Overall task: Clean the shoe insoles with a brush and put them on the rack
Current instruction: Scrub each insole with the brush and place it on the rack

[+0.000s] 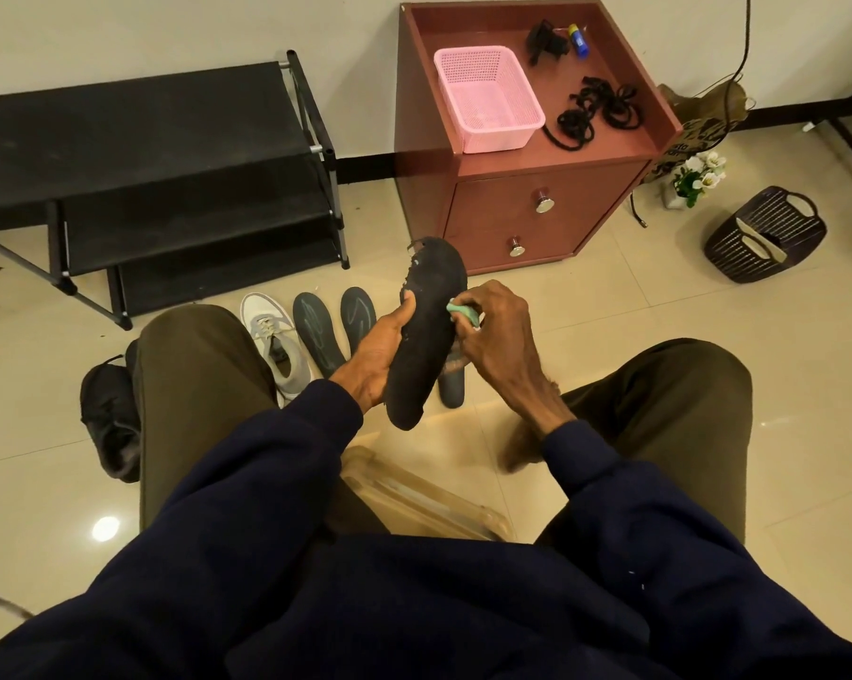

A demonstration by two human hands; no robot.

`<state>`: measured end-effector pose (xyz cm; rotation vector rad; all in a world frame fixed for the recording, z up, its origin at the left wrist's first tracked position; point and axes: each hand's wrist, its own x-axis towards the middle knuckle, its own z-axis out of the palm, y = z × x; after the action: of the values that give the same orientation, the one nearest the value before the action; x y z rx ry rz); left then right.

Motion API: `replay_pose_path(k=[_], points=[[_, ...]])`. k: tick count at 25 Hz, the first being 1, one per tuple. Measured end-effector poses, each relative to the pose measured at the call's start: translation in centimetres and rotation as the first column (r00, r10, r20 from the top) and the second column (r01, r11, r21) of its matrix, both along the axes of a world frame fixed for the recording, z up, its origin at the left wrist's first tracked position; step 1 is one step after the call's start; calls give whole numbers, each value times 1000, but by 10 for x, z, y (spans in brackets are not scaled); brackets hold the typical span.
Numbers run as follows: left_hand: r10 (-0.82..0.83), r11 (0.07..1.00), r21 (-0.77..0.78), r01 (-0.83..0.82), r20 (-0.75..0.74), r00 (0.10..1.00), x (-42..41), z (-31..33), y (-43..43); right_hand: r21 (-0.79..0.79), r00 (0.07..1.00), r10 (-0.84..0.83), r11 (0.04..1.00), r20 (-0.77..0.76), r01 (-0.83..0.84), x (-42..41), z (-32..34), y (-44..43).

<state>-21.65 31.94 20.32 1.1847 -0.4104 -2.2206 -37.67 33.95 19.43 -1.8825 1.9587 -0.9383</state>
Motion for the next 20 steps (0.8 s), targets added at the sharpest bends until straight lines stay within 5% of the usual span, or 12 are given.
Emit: replay_pose_path(k=[6, 11, 15, 17, 20], points=[[46, 999, -29, -46, 5, 999, 8, -4, -4, 206, 867, 456, 845, 202, -493, 35, 26, 24], [172, 985, 26, -172, 2, 985, 14, -18, -15, 128, 937, 337, 929, 96, -347, 29, 28, 20], [248, 965, 142, -218, -243, 938, 12, -16, -16, 249, 790, 528, 757, 313, -604, 39, 39, 29], [252, 964, 159, -215, -277, 927, 11, -15, -16, 224, 853, 472, 826, 224, -517, 32, 33, 24], [206, 978, 75, -197, -135, 969, 10, -17, -15, 78, 975, 216, 973, 45, -219, 11, 19, 11]])
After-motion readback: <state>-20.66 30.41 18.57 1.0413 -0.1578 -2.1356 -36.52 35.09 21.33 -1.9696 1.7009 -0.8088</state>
